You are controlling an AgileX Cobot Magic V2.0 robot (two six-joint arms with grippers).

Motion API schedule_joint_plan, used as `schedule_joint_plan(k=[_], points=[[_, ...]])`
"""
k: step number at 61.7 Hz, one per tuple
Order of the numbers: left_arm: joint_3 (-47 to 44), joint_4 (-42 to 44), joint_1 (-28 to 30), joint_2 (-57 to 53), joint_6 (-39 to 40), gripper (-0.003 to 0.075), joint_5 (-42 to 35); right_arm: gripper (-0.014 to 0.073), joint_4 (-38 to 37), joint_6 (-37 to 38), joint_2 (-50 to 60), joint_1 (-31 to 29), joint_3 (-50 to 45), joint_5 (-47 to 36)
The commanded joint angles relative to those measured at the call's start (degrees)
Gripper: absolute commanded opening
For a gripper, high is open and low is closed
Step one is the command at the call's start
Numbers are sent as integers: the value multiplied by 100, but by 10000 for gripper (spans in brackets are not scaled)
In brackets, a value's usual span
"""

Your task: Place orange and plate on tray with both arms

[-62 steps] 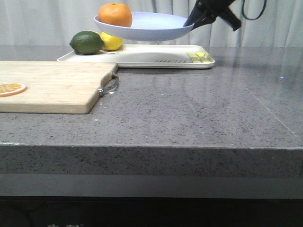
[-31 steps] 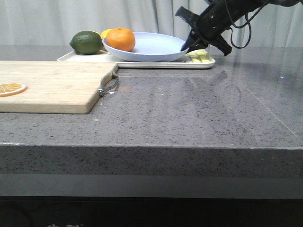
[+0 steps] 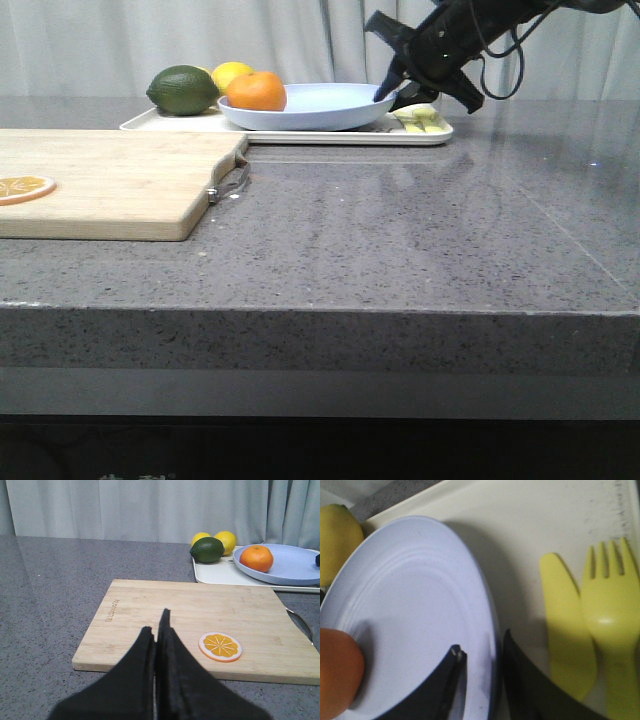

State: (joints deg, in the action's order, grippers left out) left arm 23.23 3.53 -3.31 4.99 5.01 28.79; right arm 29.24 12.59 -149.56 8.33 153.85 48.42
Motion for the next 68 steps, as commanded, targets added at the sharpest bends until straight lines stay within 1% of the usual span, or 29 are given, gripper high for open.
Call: schedule_joint_plan(k=[1, 4, 8, 13, 17, 23, 30, 33, 36, 40, 49, 55, 60, 68], points=[[142, -27, -3, 83, -4, -17, -475, 337, 240, -220, 502, 55, 248, -354], [142, -27, -3, 83, -4, -17, -475, 394, 235, -220, 562, 48, 248, -251], [142, -27, -3, 83, -4, -17, -475, 430, 141, -220, 706, -29, 248, -13], [142, -27, -3, 83, -4, -17, -475, 430, -86, -220, 974, -170, 248, 368], [142, -27, -3, 83, -4, -17, -475, 409, -256, -220, 1224, -298, 248, 653], [142, -27, -3, 83, -4, -17, -475, 297, -468, -220, 1645, -519, 248, 1249], [142, -27, -3, 83, -4, -17, -475, 97, -644, -220, 2048, -738, 248, 2084], [142, -27, -3, 83, -4, -17, -475, 28, -717, -220, 2163, -822, 248, 2393], [142, -27, -3, 83, -4, -17, -475, -27, -758, -220, 2249, -884, 248, 2631], [142, -27, -3, 83, -4, -17, -475, -71, -815, -280, 2341, -948, 240, 2812], [142, -27, -3, 83, -4, -17, -475, -66, -846, -439, 2640, -975, 240, 2812], [142, -27, -3, 83, -4, -17, -475, -66, -1014, -713, 2922, -975, 146, 2836], [142, -27, -3, 83, -4, -17, -475, -66, -1217, -876, 3345, -975, -288, 2836], [142, -27, -3, 83, -4, -17, -475, -66, -1653, -1259, 4363, -975, -1619, 2825]])
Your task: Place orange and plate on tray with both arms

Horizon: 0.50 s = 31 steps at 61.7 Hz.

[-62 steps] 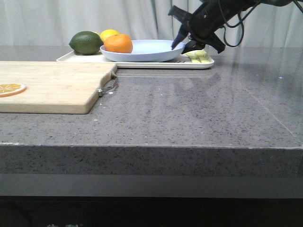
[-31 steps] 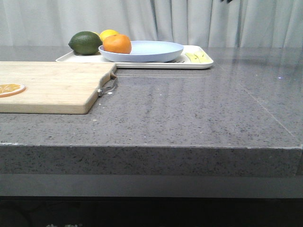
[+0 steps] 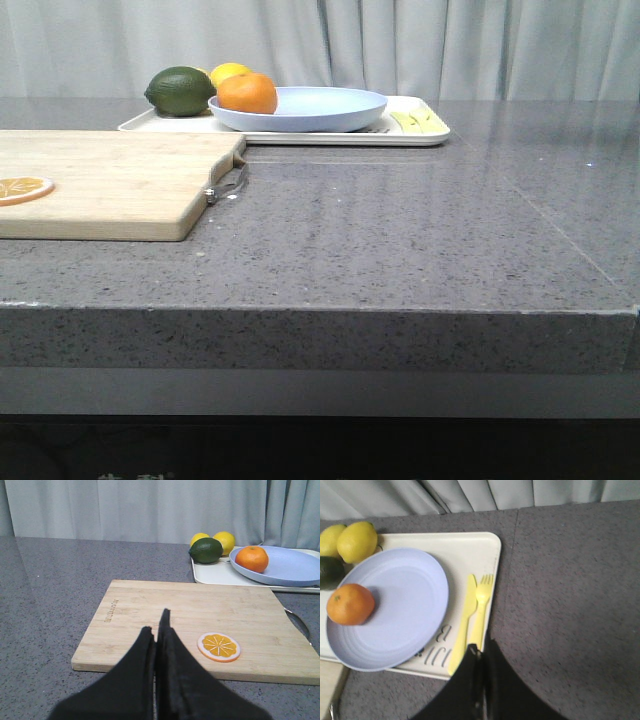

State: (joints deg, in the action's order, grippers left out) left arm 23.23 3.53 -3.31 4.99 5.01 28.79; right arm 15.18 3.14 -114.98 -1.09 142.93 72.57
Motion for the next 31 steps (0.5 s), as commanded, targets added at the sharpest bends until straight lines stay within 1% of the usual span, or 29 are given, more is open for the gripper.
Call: schedule_joint_plan(k=[1, 11, 15, 21, 31], points=[[142, -27, -3, 83, -4, -17, -475, -66, -357, -360, 1017, -33, -788, 404], [142, -27, -3, 83, -4, -17, -475, -66, -1270, -598, 2280, -40, -2929, 360], [142, -27, -3, 83, -4, -17, -475, -66, -1518, -713, 2820, -40, -3896, 135], [142, -27, -3, 83, -4, -17, -475, -66, -1518, -860, 3506, -40, -4977, -337], [142, -27, -3, 83, -4, -17, -475, -66, -1518, -969, 4604, -40, -6833, -1488]])
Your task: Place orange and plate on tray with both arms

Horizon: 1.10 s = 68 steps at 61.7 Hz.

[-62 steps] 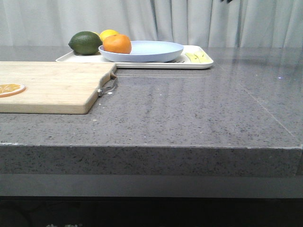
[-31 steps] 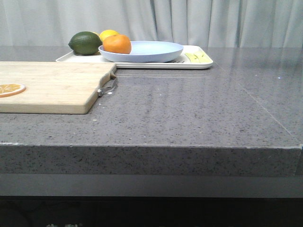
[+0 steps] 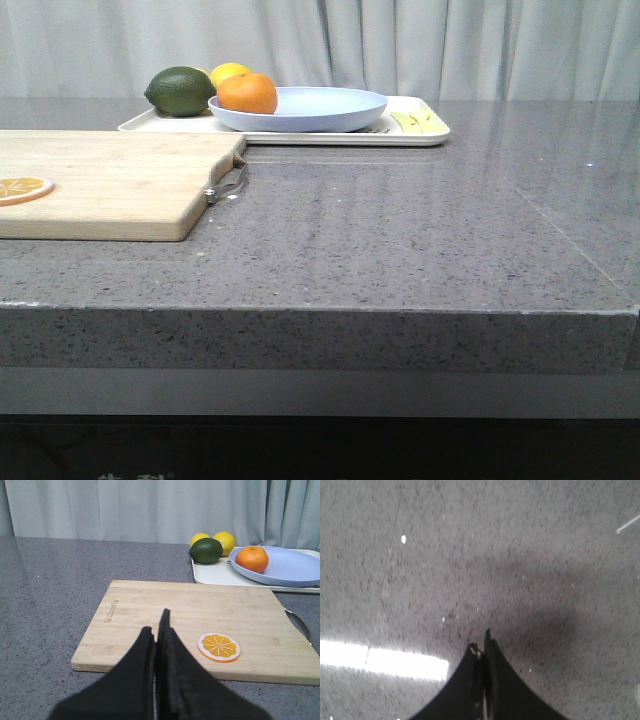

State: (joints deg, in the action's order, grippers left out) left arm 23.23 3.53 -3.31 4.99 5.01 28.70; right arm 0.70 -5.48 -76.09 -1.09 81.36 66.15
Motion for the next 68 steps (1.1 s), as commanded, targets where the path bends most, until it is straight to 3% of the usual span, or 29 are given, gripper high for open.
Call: schedule_joint_plan(k=[1, 22, 33, 49, 68], points=[[142, -27, -3, 83, -4, -17, -466, -66, -70, -108, 823, -40, -839, -960], [142, -27, -3, 83, -4, -17, -466, -68, 128, -102, 3612, -40, -4324, -3734], [142, -27, -3, 83, -4, -17, -466, -68, 360, -102, 5355, -40, -5556, -4397], [142, -27, -3, 83, -4, -17, -466, -68, 360, -102, 6867, -40, -6254, -5104], [142, -27, -3, 83, -4, -17, -466, -68, 360, -102, 6956, -40, -6254, -5072]])
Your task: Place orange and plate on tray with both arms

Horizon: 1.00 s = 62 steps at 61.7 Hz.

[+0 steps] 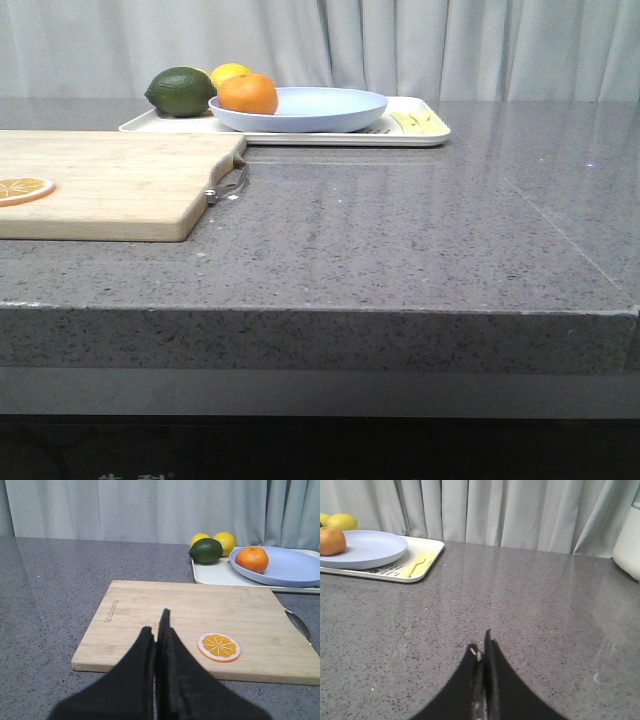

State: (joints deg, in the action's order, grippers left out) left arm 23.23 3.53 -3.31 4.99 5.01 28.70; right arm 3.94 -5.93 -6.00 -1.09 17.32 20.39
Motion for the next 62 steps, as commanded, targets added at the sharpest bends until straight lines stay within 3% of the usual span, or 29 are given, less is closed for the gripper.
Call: schedule_joint_plan(k=[1, 51, 62], points=[[142, -27, -3, 83, -4, -17, -466, -68, 36, -57, -54, -40, 150, -492], [142, -52, -3, 83, -4, -17, -466, -68, 36, -57, -54, -40, 150, -485], [-327, -304, 66, -344, -4, -17, -704, -68, 36, -57, -54, -40, 150, -485]])
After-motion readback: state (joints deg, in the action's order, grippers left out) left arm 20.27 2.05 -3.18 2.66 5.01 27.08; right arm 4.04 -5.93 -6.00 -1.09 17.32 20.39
